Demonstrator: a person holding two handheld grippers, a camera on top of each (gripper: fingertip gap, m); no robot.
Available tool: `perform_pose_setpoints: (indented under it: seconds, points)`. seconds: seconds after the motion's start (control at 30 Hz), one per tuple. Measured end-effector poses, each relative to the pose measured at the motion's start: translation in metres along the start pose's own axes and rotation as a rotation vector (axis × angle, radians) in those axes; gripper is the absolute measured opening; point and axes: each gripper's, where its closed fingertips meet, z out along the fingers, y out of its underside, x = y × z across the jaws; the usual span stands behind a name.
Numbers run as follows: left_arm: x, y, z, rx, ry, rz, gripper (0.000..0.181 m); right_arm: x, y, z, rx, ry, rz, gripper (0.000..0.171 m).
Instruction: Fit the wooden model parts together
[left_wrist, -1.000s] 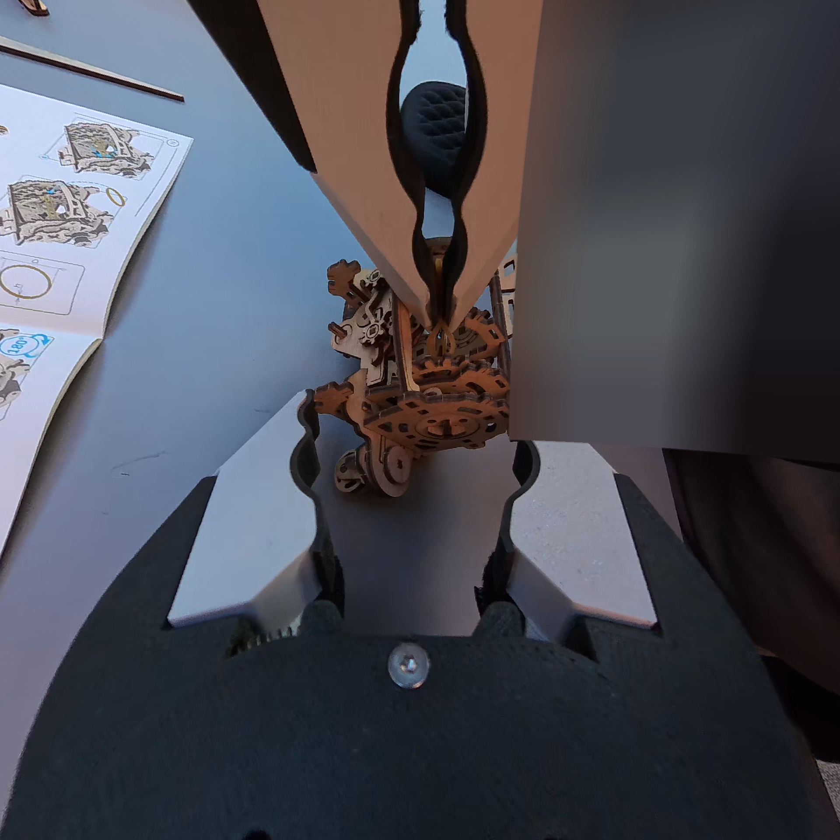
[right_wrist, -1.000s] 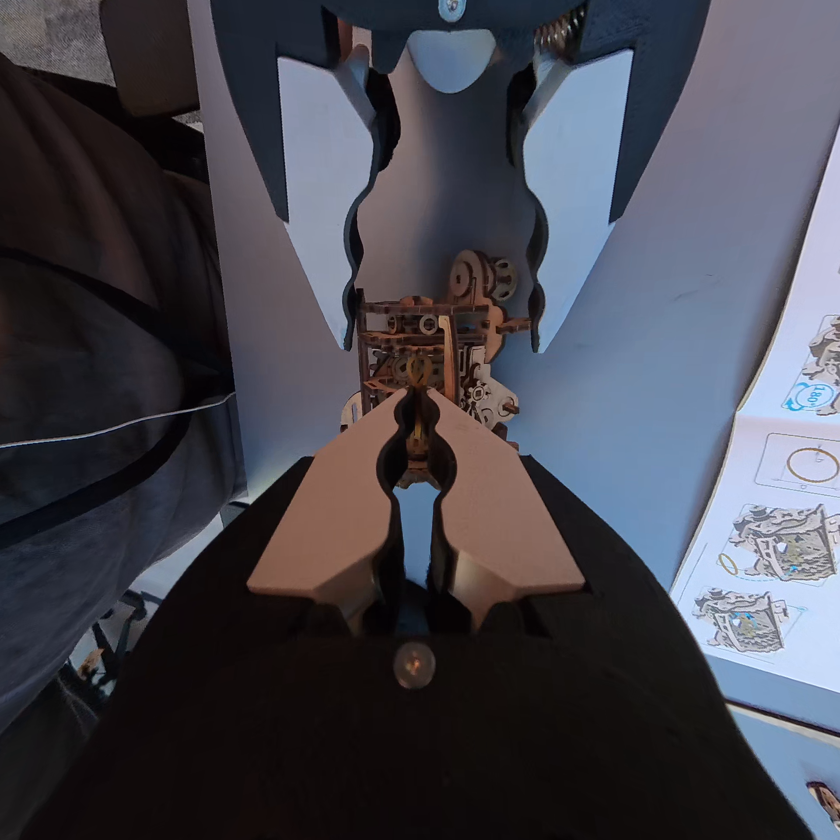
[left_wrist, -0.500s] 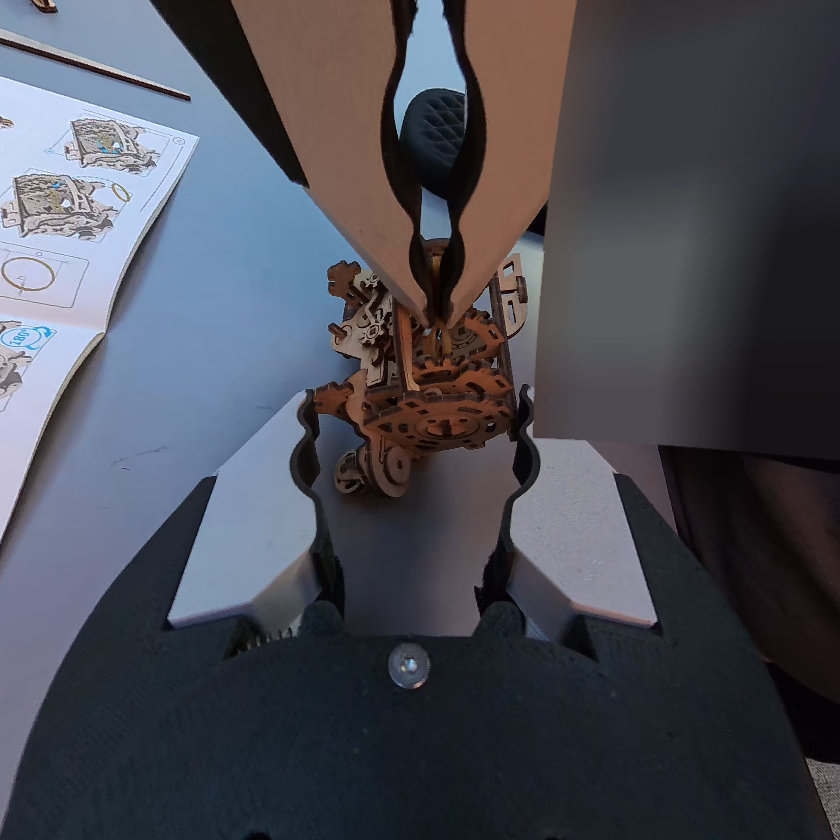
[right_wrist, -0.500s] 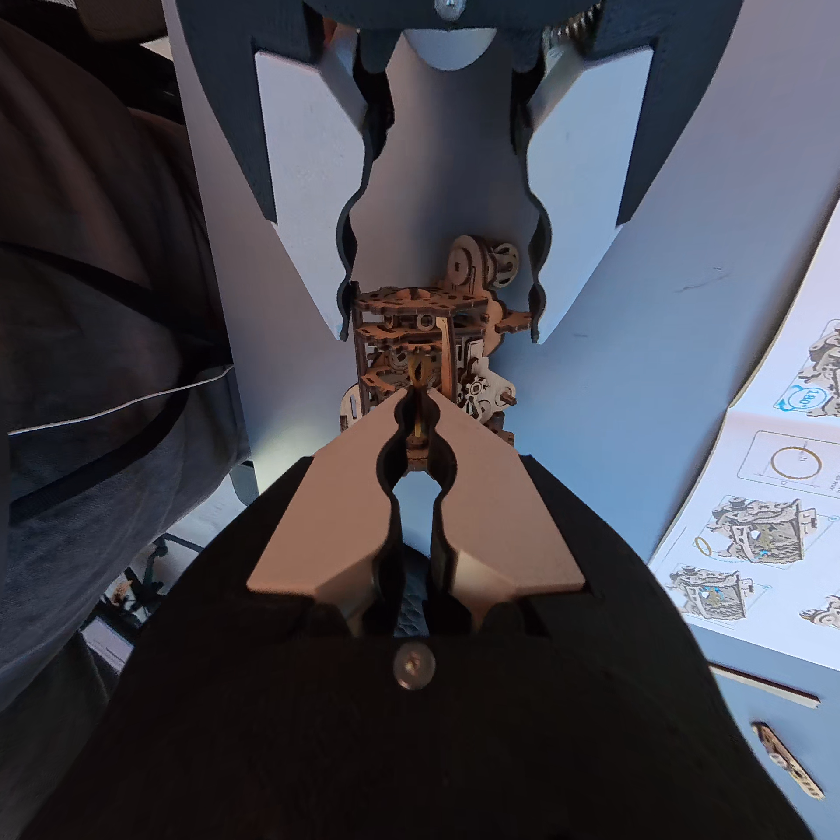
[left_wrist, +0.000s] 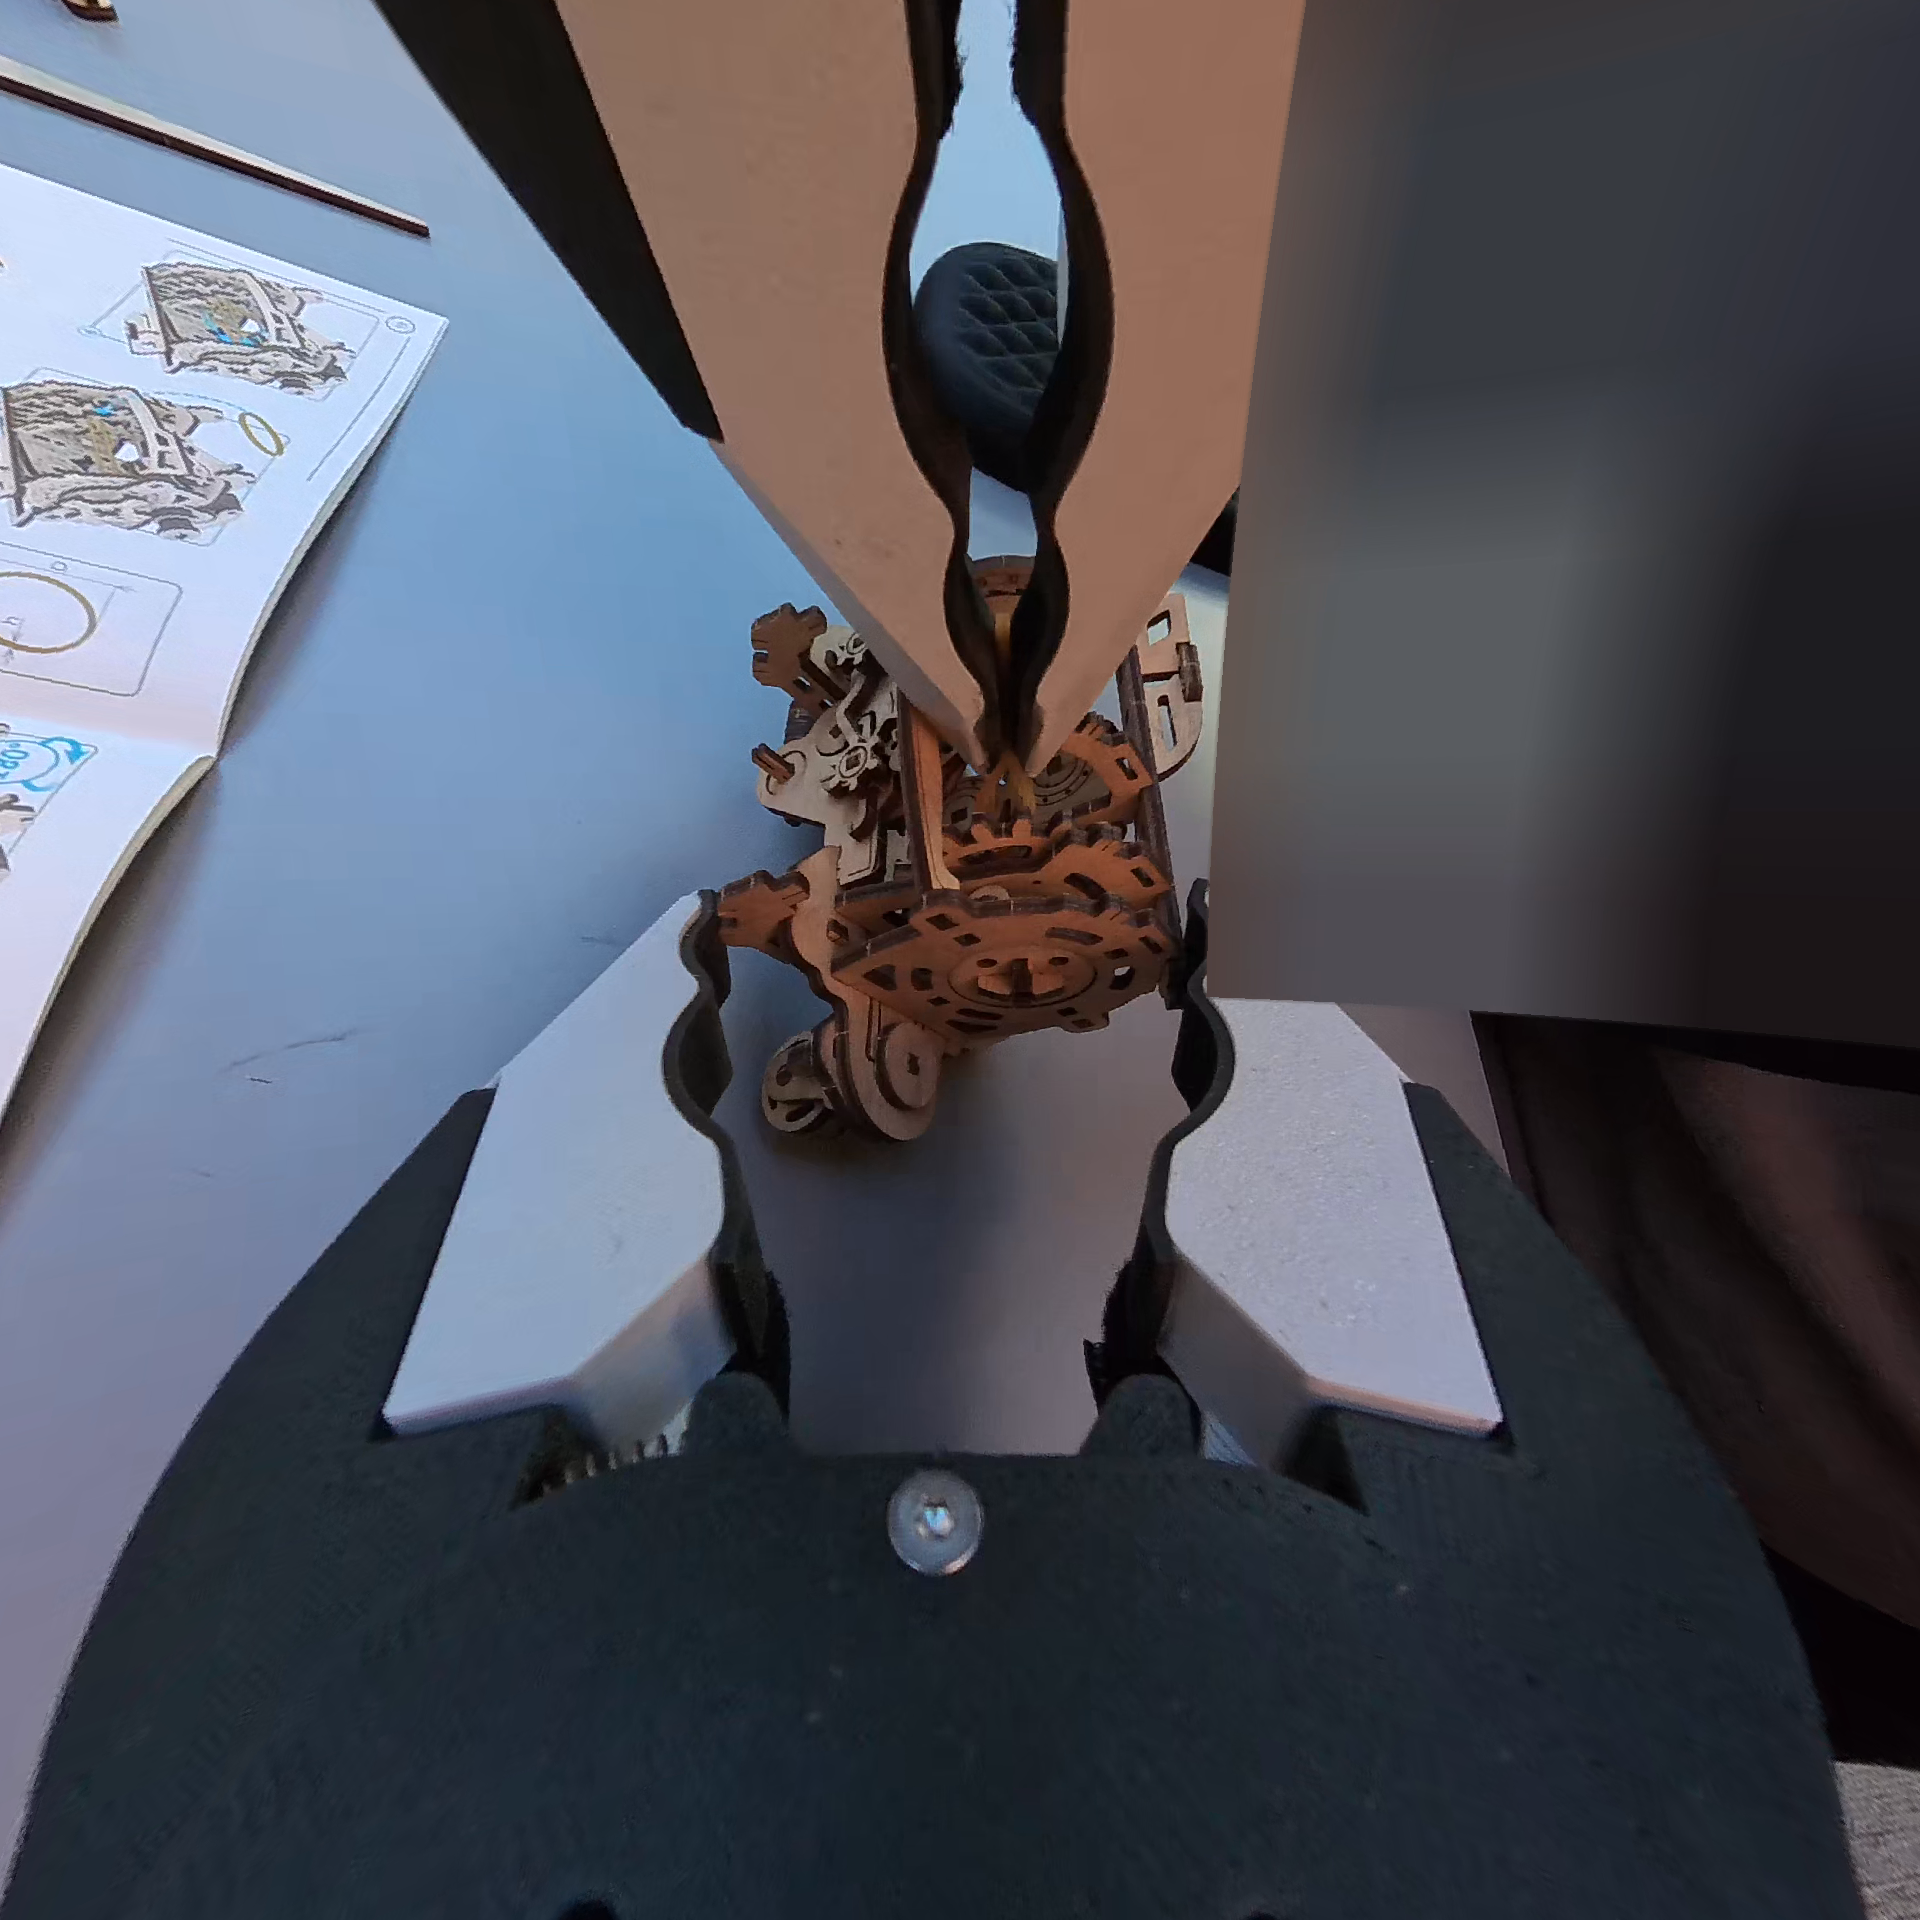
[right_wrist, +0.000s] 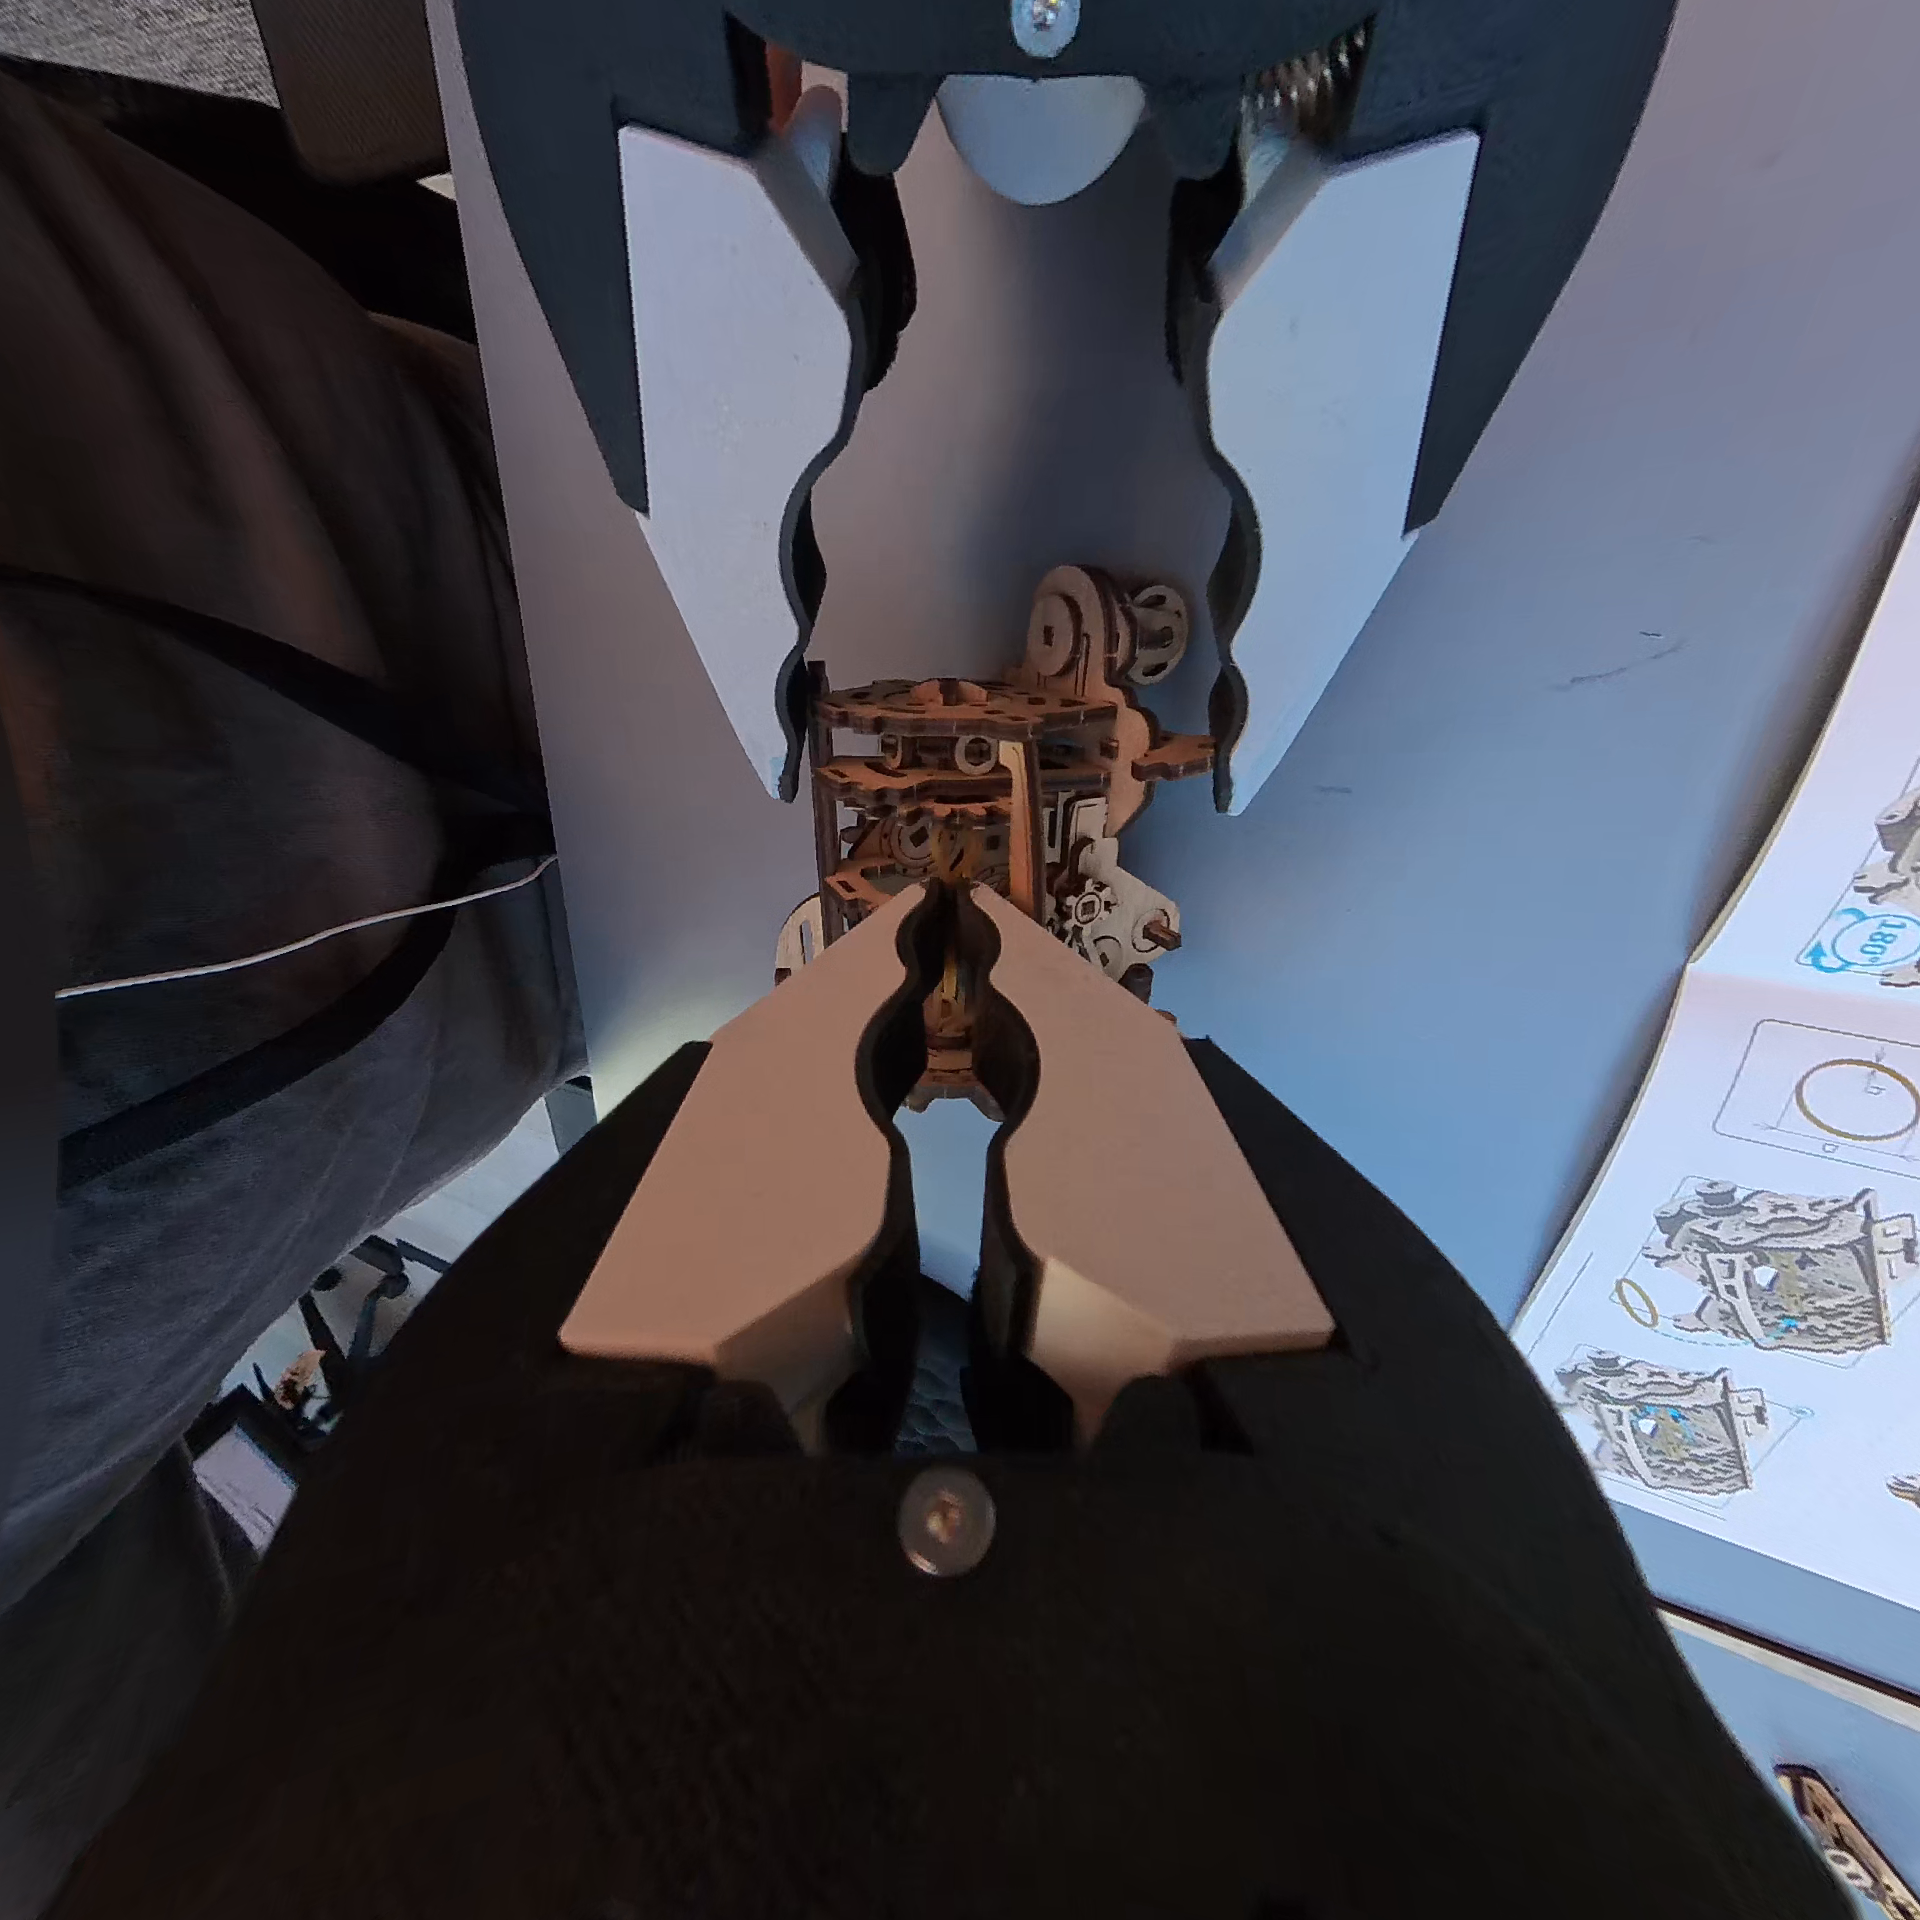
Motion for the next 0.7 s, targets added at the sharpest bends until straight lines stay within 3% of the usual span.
perform_pose_setpoints:
  seconds: [0.37,0.7]
  points:
    - [0.0004,-0.0010,0.0010,0.025,0.023,-0.028,0.086,0.0009,0.0018,0.0002,-0.094,-0.018,0.009,0.000]
    - [0.0006,-0.0014,0.0001,0.031,0.031,-0.033,0.086,0.0002,0.0000,-0.0002,-0.065,-0.061,-0.006,0.000]
